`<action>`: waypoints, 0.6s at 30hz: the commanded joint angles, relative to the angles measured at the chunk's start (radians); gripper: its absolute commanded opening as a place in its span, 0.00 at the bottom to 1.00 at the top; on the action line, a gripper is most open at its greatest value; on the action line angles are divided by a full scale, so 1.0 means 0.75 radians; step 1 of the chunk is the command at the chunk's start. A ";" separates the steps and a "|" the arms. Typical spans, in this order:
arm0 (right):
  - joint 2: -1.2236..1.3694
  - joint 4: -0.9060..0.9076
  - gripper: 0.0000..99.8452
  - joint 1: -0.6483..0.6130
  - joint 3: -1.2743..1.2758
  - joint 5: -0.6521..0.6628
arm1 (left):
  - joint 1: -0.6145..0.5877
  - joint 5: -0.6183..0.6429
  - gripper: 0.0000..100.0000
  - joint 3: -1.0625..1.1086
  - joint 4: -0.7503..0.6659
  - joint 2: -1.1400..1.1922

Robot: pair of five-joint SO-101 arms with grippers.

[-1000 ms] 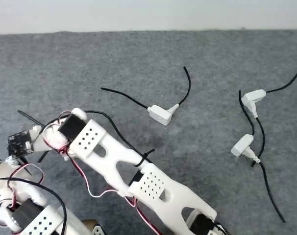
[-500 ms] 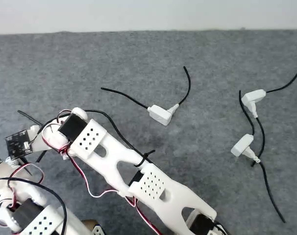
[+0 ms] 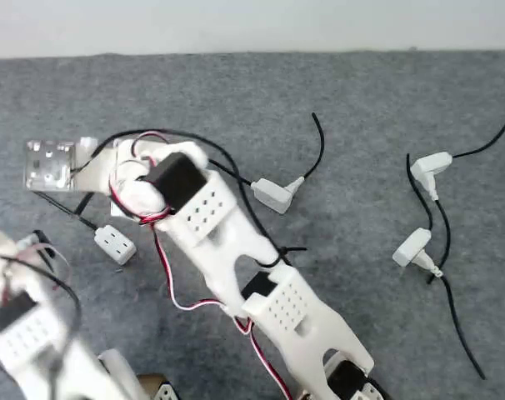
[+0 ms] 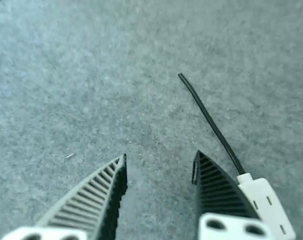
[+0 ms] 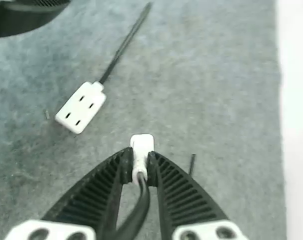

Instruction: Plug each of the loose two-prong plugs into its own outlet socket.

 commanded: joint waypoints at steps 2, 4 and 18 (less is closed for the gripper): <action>-0.238 0.056 0.01 0.069 -0.068 -0.053 | 0.012 -0.014 0.21 -0.480 -0.010 0.726; -0.302 0.058 0.01 0.105 -0.063 -0.053 | 0.020 -0.014 0.21 -0.654 0.051 0.947; -0.703 0.054 0.01 0.263 0.231 -0.049 | 0.203 -0.070 0.21 -1.685 0.878 1.952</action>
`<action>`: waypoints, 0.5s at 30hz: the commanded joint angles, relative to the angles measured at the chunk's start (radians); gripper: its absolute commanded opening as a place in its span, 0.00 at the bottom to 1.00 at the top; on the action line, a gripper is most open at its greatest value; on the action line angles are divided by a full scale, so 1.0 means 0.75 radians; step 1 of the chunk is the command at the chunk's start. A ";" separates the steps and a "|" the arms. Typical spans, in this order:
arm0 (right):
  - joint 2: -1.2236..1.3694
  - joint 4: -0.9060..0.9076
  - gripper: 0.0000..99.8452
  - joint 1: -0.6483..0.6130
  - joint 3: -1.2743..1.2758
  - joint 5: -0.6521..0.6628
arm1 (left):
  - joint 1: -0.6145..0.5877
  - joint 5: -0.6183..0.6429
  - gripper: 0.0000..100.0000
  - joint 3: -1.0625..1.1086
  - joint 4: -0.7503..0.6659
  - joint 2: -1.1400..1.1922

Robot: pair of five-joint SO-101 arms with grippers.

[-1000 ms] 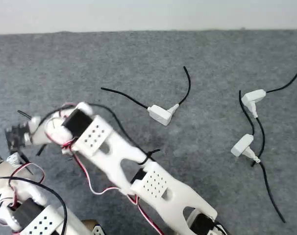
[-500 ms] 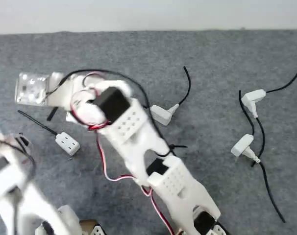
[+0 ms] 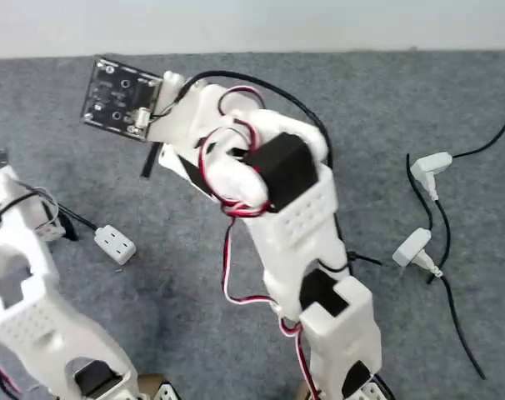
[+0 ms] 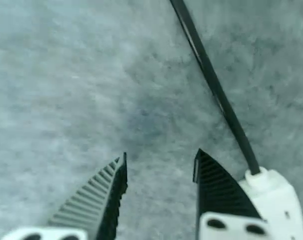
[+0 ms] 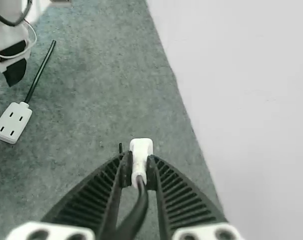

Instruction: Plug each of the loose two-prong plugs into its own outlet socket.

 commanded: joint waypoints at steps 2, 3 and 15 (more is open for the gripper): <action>-0.152 0.054 0.01 0.032 0.047 -0.012 | 0.113 -0.074 0.21 -0.253 0.243 0.176; -0.165 0.054 0.01 0.040 0.065 -0.014 | 0.139 -0.082 0.21 -0.259 0.264 0.196; -0.183 0.052 0.01 0.044 0.092 -0.018 | 0.524 -0.254 0.21 -0.257 0.358 0.248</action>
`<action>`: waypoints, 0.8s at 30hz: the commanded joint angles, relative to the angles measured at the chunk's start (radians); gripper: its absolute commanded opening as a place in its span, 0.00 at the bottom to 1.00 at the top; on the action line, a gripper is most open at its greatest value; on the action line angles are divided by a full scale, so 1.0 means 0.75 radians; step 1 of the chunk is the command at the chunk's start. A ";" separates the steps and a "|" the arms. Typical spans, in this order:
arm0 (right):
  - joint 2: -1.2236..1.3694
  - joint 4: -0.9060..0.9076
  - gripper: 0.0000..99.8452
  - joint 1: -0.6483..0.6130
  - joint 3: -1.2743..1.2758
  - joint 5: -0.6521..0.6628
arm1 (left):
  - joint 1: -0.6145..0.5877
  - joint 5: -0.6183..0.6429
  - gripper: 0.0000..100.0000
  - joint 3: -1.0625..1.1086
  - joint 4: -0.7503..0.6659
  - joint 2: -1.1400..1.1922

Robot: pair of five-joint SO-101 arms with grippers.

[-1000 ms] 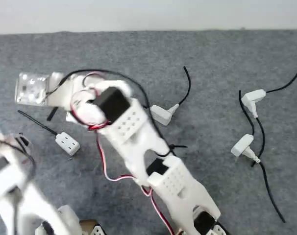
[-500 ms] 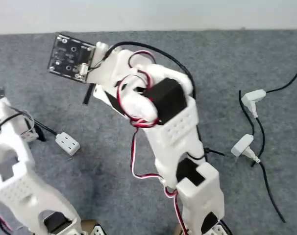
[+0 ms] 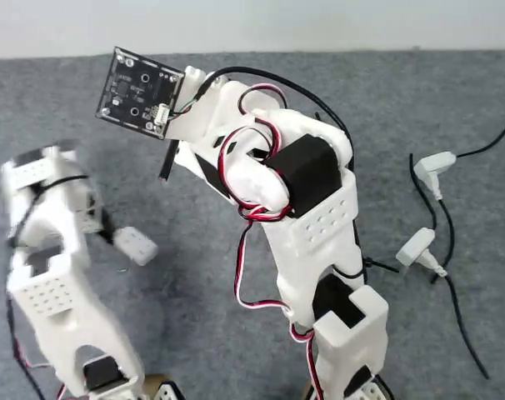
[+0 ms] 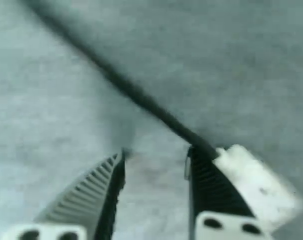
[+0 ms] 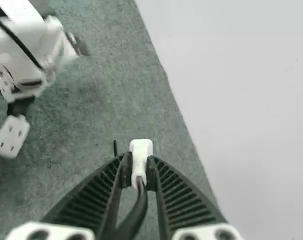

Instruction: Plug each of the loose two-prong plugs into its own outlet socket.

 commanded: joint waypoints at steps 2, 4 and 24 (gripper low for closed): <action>-0.066 0.052 0.01 0.005 -0.004 -0.018 | 0.264 -0.113 0.21 -0.009 0.072 0.000; -0.064 0.052 0.01 0.005 -0.004 -0.018 | 0.307 -0.119 0.21 -0.015 0.072 -0.004; 0.054 0.003 0.01 -0.199 0.303 -0.016 | -0.307 0.082 0.21 -0.097 0.102 -0.466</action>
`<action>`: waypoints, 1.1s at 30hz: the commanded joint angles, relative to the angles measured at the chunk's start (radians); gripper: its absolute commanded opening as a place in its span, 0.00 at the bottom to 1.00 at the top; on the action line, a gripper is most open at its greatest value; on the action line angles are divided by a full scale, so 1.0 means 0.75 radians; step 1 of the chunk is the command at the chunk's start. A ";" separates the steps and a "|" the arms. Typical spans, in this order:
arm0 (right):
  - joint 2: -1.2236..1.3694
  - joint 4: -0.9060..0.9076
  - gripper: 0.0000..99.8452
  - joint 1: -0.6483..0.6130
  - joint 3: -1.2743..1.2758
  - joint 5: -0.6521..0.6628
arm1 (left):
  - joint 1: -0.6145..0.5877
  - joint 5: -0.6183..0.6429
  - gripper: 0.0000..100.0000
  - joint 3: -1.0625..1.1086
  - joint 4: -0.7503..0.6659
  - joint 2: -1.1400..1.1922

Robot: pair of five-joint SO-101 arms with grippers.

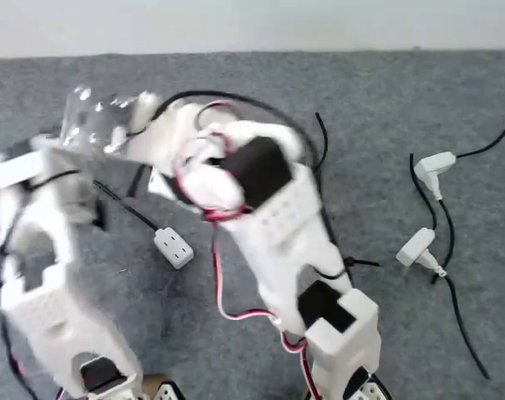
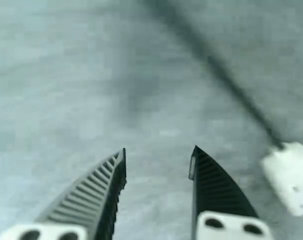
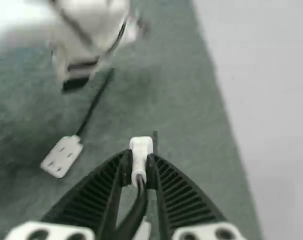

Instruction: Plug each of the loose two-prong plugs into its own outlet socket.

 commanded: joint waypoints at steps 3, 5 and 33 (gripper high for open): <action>0.081 -0.009 0.01 -0.093 0.035 -0.018 | -0.432 0.100 0.21 -0.052 0.117 -0.473; 0.136 0.001 0.01 -0.140 0.039 -0.018 | -0.538 0.145 0.21 0.024 0.129 -0.593; 0.412 0.056 0.01 -0.232 0.256 -0.117 | -0.959 0.276 0.21 1.314 -0.477 -1.694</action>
